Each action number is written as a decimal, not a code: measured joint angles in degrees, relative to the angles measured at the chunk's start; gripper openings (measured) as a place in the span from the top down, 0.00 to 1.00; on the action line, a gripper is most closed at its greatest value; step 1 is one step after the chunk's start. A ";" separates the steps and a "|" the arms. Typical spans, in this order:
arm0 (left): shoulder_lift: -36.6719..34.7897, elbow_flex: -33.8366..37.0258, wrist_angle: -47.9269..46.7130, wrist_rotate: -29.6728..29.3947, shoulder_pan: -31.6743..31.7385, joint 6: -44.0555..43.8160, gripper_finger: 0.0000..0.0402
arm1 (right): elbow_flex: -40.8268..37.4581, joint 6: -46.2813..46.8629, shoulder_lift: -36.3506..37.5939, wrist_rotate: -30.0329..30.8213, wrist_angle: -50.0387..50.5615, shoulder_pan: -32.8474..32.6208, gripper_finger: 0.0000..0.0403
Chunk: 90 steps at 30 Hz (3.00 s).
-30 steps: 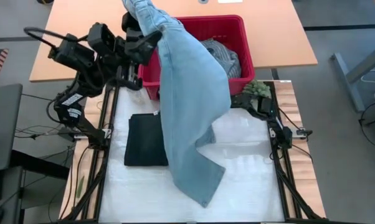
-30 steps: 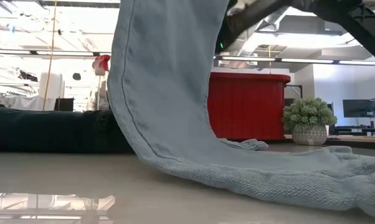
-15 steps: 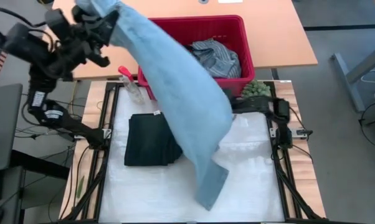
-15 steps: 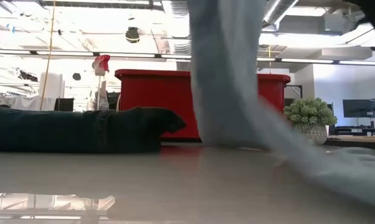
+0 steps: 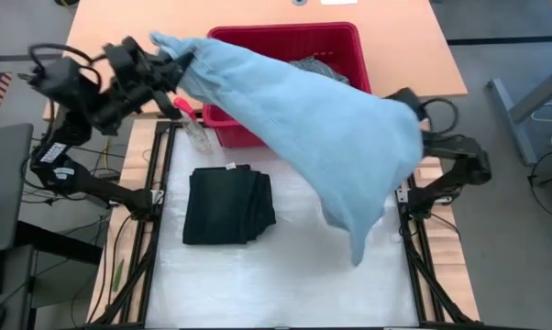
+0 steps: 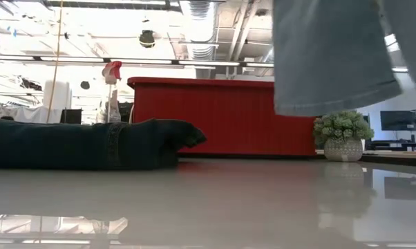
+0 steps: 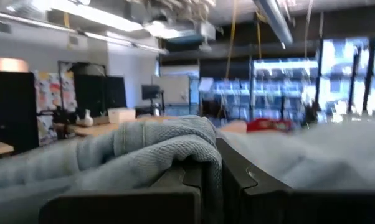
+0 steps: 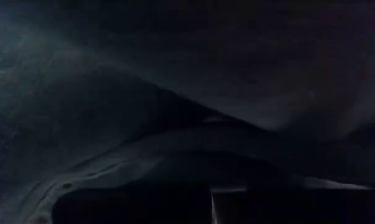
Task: Fold Laundry from Bin
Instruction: Fold the light blue pants
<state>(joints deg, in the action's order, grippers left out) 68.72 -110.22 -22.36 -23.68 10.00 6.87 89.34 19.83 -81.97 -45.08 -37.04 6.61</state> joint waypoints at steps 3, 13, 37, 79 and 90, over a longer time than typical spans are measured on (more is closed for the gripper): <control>-0.50 1.82 -0.62 1.92 0.42 0.00 1.00 | 0.00 -2.69 3.43 0.57 7.54 -0.69 0.96; -0.97 8.06 -15.62 4.17 1.49 0.02 0.87 | 0.00 -16.60 12.66 13.69 33.94 -2.98 0.96; -0.77 7.31 -23.33 6.05 1.49 -7.86 0.55 | 0.07 -21.70 13.86 19.88 45.69 -0.55 0.95; -2.61 52.38 29.77 -15.79 -31.80 9.07 0.58 | -6.27 -13.67 7.09 55.67 47.23 -2.00 0.95; 0.90 52.36 36.35 -17.83 -26.10 7.91 0.58 | -6.25 -9.57 6.82 55.62 46.78 -1.95 0.95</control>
<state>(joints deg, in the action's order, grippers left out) 69.62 -57.87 13.98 -41.51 -16.10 14.78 83.09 10.26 -75.16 10.55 9.74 4.67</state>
